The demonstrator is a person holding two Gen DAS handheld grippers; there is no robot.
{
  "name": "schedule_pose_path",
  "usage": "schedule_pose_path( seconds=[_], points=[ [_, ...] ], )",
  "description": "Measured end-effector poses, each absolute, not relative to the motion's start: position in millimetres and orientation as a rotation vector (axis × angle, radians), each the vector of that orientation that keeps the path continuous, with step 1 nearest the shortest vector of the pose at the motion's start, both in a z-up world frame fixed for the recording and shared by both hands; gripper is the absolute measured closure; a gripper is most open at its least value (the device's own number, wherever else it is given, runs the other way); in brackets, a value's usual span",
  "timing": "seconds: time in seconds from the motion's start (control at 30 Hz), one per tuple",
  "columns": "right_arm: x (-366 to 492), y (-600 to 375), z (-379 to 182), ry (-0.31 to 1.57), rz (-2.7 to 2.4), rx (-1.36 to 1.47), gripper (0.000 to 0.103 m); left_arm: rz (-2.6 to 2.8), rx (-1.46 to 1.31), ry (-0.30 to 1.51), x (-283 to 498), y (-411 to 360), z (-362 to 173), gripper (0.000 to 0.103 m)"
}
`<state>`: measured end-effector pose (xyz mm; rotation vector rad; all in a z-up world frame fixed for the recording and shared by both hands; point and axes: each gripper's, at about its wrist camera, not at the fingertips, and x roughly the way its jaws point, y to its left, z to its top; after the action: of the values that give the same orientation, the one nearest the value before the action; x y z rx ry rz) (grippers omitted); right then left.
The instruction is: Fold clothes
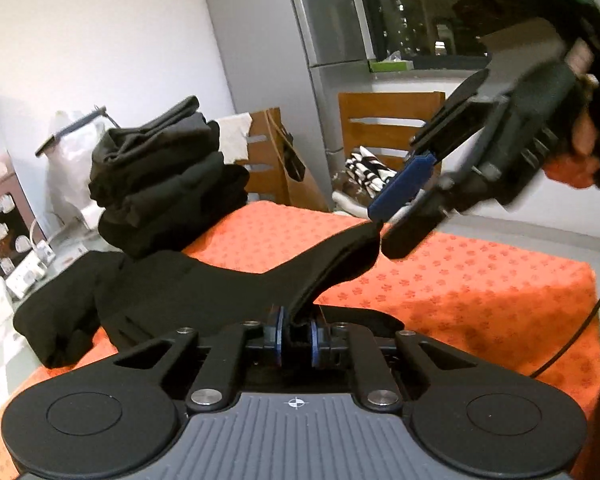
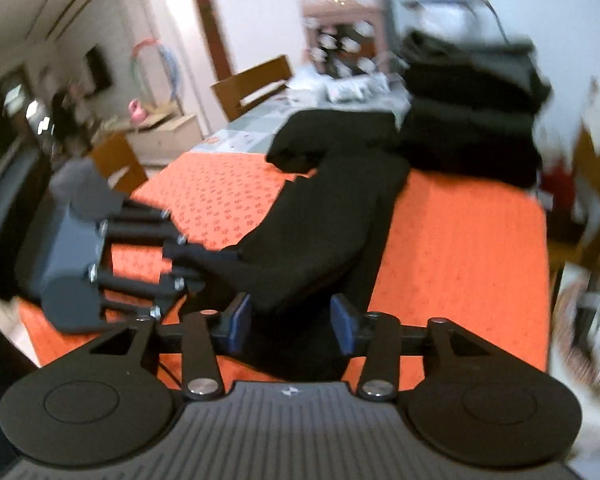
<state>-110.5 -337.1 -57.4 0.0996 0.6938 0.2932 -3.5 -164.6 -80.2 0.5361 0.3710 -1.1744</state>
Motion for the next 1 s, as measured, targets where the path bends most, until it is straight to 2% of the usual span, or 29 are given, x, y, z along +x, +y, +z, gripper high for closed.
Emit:
schedule_pose_path(
  seconds=[0.37, 0.67, 0.7, 0.77, 0.87, 0.9, 0.93, 0.97, 1.0],
  points=[
    [-106.0, -277.0, -49.6, 0.552, 0.374, -0.636, 0.047, -1.217, 0.56, 0.389, -3.9, -156.8, -58.3, 0.088],
    [-109.7, -249.1, -53.0, 0.426, 0.398, -0.927, 0.05, -1.229, 0.554, 0.385, -20.9, -144.5, -41.6, 0.088],
    [-110.3, -247.1, -51.1, 0.413, 0.39, -0.939, 0.049, -1.228, 0.554, 0.384, -23.4, -143.2, -40.5, 0.088],
    [-115.1, -248.1, -47.5, 0.391, 0.381, -0.946, 0.036, -1.228, 0.565, 0.378, -26.4, -144.3, -38.3, 0.088],
    [-122.0, -247.6, -48.6, 0.381, 0.443, -0.979, 0.036, -1.232, 0.583, 0.374, -32.8, -143.9, -36.8, 0.088],
    [-122.9, -246.5, -49.4, 0.382, 0.467, -0.994, 0.037, -1.234, 0.584, 0.376, -34.2, -143.7, -36.2, 0.088],
    [-123.5, -245.2, -50.2, 0.384, 0.49, -1.01, 0.047, -1.237, 0.582, 0.38, -35.5, -143.3, -35.2, 0.088],
    [-124.2, -243.7, -50.5, 0.383, 0.506, -1.021, 0.063, -1.24, 0.576, 0.384, -37.5, -142.2, -33.7, 0.088],
    [-124.9, -243.2, -48.8, 0.39, 0.522, -1.009, 0.073, -1.242, 0.566, 0.387, -39.5, -140.8, -32.0, 0.088]
  ],
)
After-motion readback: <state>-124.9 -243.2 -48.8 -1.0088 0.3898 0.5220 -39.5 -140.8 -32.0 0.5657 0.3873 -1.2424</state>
